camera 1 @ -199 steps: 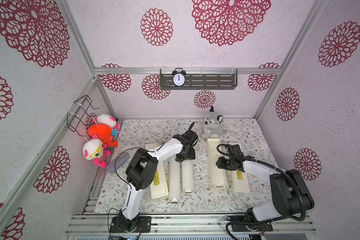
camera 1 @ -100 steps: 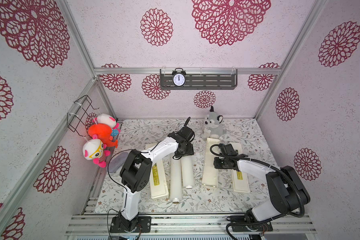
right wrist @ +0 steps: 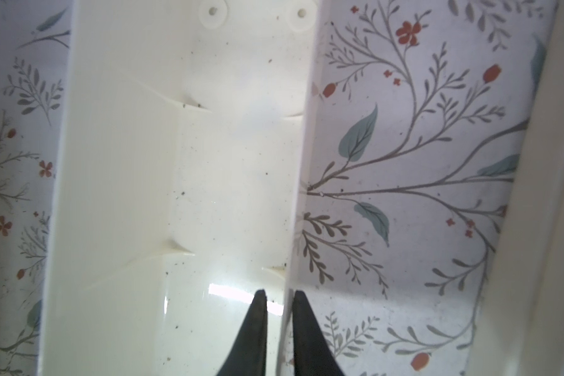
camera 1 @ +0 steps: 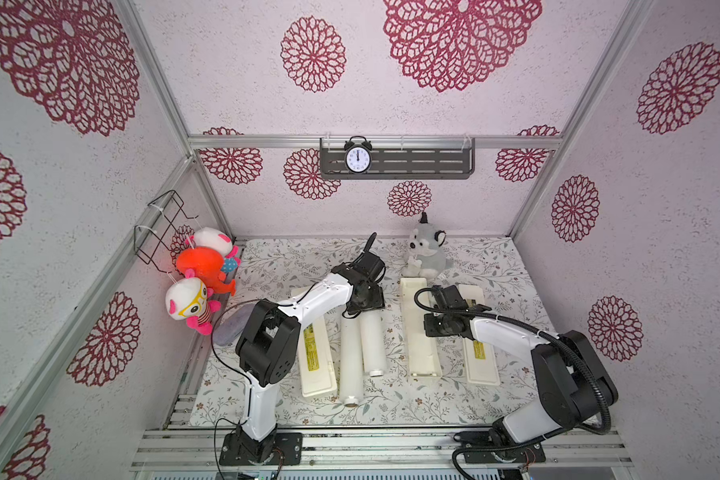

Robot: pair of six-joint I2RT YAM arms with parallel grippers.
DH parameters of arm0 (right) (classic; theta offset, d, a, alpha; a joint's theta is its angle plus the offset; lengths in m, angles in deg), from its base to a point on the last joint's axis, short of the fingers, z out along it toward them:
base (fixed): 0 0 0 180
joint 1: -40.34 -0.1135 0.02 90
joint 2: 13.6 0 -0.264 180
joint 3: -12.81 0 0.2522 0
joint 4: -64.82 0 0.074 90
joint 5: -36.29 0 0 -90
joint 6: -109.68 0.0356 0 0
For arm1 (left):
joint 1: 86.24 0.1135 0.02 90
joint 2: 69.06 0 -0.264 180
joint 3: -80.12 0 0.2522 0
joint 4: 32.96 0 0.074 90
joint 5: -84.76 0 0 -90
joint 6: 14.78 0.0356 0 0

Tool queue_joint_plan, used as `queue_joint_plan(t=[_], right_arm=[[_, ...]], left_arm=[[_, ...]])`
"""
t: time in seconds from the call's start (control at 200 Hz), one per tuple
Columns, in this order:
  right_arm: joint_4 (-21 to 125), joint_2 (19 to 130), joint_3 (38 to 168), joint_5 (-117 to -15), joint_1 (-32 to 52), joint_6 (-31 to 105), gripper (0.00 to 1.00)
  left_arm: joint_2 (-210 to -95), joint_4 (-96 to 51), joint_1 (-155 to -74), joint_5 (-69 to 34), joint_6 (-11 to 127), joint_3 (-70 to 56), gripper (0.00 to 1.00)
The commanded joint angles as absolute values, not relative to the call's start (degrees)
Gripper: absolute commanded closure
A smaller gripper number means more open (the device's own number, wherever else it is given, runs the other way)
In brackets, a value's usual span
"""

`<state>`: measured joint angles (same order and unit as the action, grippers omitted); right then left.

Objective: Put plastic wrap rolls into dispensers
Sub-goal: Move the plastic wrap cutting box to the center of the board, then place the plastic wrap into the plastic wrap cutting box.

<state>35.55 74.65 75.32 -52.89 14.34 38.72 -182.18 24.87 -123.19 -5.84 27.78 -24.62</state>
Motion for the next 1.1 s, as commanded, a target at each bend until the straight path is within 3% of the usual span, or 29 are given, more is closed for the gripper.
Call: queue_joint_plan(t=[0.0,0.055,0.25,0.34,0.636,1.096], right_arm=[[34.3,75.4,77.2,-51.9,13.7,38.5,0.82],[34.2,75.5,77.6,-52.4,13.4,38.5,0.78],[31.0,72.3,79.5,-53.5,13.5,37.9,0.50],[29.1,69.9,80.4,-54.2,13.7,37.5,0.44],[27.2,62.3,78.0,-56.0,19.8,37.0,0.42],[29.4,57.9,71.5,-59.7,27.3,36.4,0.42]], left_arm=[[-176.6,21.5,-122.7,-7.4,26.7,-25.3,0.38],[-176.5,21.0,-122.6,-8.0,26.6,-25.2,0.38],[-176.4,19.1,-122.8,-12.2,25.2,-25.9,0.38],[-176.9,18.0,-122.9,-13.9,24.4,-27.0,0.38],[-181.0,19.4,-126.1,-15.8,21.4,-37.2,0.38],[-198.7,22.7,-130.7,-18.1,15.7,-55.7,0.38]])
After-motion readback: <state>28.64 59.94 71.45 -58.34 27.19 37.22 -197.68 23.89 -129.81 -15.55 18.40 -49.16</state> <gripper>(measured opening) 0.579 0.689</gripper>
